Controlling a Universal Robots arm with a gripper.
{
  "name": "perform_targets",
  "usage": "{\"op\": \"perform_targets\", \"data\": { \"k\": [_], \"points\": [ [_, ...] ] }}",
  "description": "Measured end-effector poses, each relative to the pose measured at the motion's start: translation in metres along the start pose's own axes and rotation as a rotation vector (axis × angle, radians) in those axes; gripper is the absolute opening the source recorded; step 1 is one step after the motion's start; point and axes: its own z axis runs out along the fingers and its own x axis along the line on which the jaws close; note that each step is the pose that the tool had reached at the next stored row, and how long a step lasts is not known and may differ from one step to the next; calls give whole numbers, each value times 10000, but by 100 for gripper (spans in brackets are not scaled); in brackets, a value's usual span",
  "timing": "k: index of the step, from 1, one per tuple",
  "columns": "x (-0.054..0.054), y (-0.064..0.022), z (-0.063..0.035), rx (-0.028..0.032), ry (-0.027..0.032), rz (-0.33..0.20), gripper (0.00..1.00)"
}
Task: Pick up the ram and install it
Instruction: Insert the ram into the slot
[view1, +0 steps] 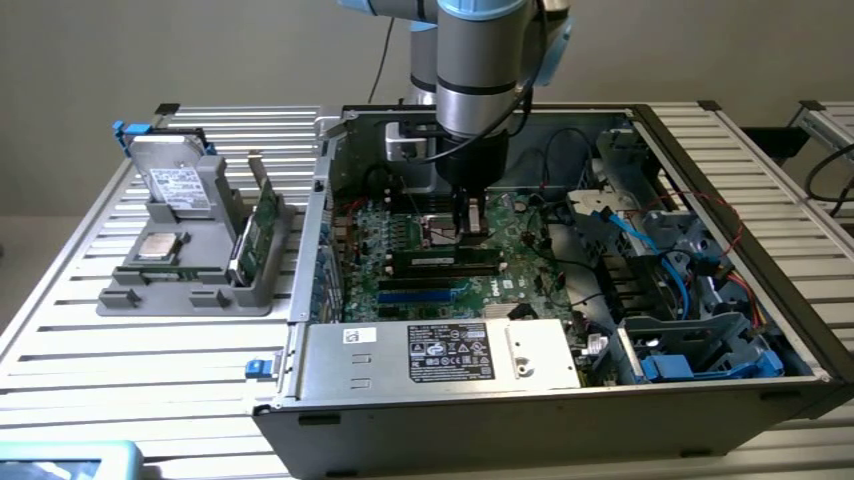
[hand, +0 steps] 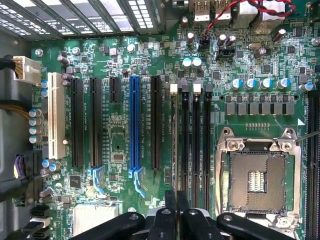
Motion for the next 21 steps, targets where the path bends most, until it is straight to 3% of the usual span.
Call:
{"op": "perform_targets", "data": {
  "k": [5, 21],
  "points": [
    [-1, 2, 0, 29, -1, 22, 12],
    [7, 18, 3, 35, 3, 22, 12]
  ]
}}
